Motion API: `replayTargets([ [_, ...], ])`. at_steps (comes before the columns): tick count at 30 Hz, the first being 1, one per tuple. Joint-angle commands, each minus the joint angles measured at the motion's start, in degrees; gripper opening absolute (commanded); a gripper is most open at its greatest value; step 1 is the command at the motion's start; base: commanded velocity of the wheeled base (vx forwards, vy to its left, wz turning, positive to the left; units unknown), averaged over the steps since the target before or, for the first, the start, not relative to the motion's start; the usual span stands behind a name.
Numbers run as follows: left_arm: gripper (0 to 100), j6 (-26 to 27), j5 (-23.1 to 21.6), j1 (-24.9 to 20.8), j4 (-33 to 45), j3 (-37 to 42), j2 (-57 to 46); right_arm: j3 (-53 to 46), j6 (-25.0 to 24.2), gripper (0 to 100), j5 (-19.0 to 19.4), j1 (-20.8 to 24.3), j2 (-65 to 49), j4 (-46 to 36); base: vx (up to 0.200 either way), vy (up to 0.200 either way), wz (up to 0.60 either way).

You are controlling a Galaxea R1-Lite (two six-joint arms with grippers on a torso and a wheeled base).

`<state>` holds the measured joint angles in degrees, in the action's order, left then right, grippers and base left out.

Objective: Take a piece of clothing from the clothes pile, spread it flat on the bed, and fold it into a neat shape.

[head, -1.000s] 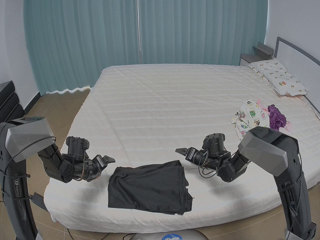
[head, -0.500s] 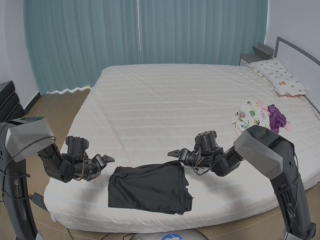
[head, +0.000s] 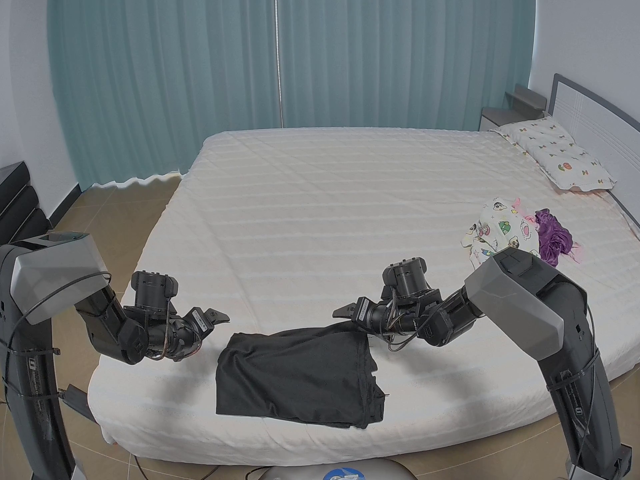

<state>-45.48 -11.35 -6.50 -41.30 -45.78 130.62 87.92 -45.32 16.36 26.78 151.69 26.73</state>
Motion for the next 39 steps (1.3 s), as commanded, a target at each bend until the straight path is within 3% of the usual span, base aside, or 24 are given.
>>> replayTargets([
  [1, 100, -0.04, 0.01, -0.01, 0.17, -0.19, -0.02, 1.55, 0.94, 0, -0.54, -0.06, 0.01, -3.18, 0.000, 0.000, 0.00],
  [5, 100, -0.04, 0.01, -0.01, 0.17, -0.19, -0.02, 1.99, 1.03, 0, -2.82, -0.15, 0.10, -3.88, 0.000, 0.000, 0.00],
  [9, 100, -0.04, 0.10, -0.01, 0.17, -0.19, -0.02, 5.86, 1.03, 0, -8.98, -0.33, 2.12, -4.06, 0.000, 0.000, 0.00],
  [18, 100, -0.04, 0.10, -0.01, 0.26, -0.19, -0.02, 5.86, 0.76, 0, -9.86, -0.42, 1.95, -5.99, 0.000, 0.000, 0.00],
  [19, 100, -0.04, 0.10, -0.01, 0.26, -0.19, -0.02, 5.86, 0.76, 100, -9.86, -0.42, 1.95, -5.99, 0.000, 0.000, 0.00],
  [39, 100, -0.04, 0.10, -0.09, 0.08, -0.37, 0.16, 11.13, -1.61, 100, -4.93, 0.99, 2.91, -12.85, 0.000, 0.000, 0.00],
])
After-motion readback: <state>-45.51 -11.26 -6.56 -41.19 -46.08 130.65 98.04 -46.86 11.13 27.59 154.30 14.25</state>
